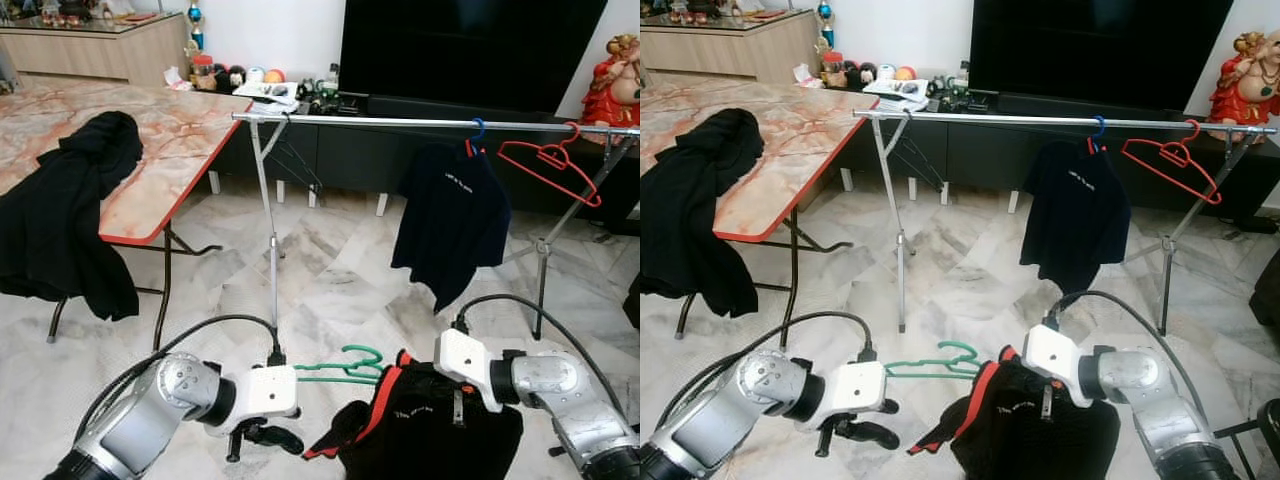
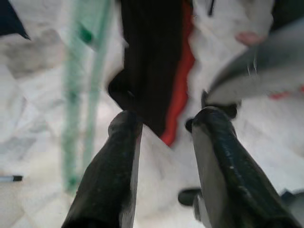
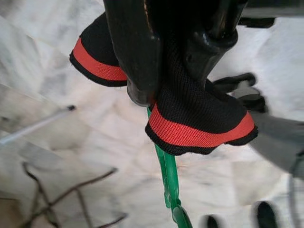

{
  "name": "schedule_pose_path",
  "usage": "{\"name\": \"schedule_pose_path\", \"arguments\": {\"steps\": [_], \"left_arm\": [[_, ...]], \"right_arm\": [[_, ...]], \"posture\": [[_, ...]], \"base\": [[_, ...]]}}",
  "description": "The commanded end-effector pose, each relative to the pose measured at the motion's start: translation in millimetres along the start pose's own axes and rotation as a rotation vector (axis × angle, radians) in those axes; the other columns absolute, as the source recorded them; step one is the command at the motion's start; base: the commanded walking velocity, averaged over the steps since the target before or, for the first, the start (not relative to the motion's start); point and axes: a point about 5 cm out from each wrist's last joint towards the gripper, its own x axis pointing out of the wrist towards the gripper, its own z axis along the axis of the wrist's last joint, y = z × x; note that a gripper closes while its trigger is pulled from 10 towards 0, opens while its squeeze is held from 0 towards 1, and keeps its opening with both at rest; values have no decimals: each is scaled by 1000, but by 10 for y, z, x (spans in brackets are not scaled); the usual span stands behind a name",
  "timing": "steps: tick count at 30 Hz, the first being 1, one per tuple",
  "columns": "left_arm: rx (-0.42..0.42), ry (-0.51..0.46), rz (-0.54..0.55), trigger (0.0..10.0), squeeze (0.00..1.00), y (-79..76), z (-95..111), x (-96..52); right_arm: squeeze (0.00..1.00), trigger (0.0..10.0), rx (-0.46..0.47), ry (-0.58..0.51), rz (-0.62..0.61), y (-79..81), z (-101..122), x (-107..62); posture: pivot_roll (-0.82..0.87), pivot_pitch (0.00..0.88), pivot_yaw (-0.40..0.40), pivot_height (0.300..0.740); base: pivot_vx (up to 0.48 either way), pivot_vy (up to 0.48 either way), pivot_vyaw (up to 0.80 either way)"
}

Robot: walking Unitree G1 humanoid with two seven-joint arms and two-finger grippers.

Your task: Hang hanger

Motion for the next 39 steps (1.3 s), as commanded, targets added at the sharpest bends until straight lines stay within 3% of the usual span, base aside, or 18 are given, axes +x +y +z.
{"name": "schedule_pose_path", "arguments": {"steps": [1,7,8,9,10,16,25,27,28,29,39], "left_arm": [[5,-64,35,10000,1000,46,128,-33],[-37,-159,68,10000,1000,68,212,-1],[-36,-155,72,10000,718,75,210,11],[-35,-150,75,10000,718,81,206,18],[-35,-135,69,10000,0,76,186,33],[-42,-80,7,10000,0,-32,74,181],[-53,-51,11,10000,0,-47,6,264],[-50,-45,1,9451,0,-48,0,272],[-48,-41,1,2196,0,-43,-8,276],[-48,-39,0,0,0,-41,-11,278],[-30,2,-11,0,0,-52,-69,314]], "right_arm": [[0,10000,-45,5,37,-23,55,33],[0,10000,-44,-28,104,38,102,142],[0,10000,-45,-35,108,47,114,166],[0,10000,-45,-40,111,51,123,180],[0,10000,-46,-48,113,56,138,201],[0,10000,-71,-102,143,111,249,308],[0,10000,-85,-119,157,139,291,273],[0,10000,-88,-119,159,144,291,259],[0,10000,-88,-118,157,146,290,257],[0,10000,-89,-119,156,146,290,257],[0,10000,-102,-153,153,135,390,242]], "posture": [[43,0,-79,740],[43,0,-80,740],[44,0,-79,740],[44,0,-79,740],[42,0,-78,740],[32,0,-72,740],[12,0,-69,740],[10,0,-69,740],[9,0,-68,740],[9,0,-68,740],[7,0,-69,740]], "base": [[0,0,0],[0,0,0],[0,0,0],[0,0,0],[0,0,0],[0,0,0],[0,0,0],[0,0,0],[0,0,0],[0,0,0],[0,0,0]]}}
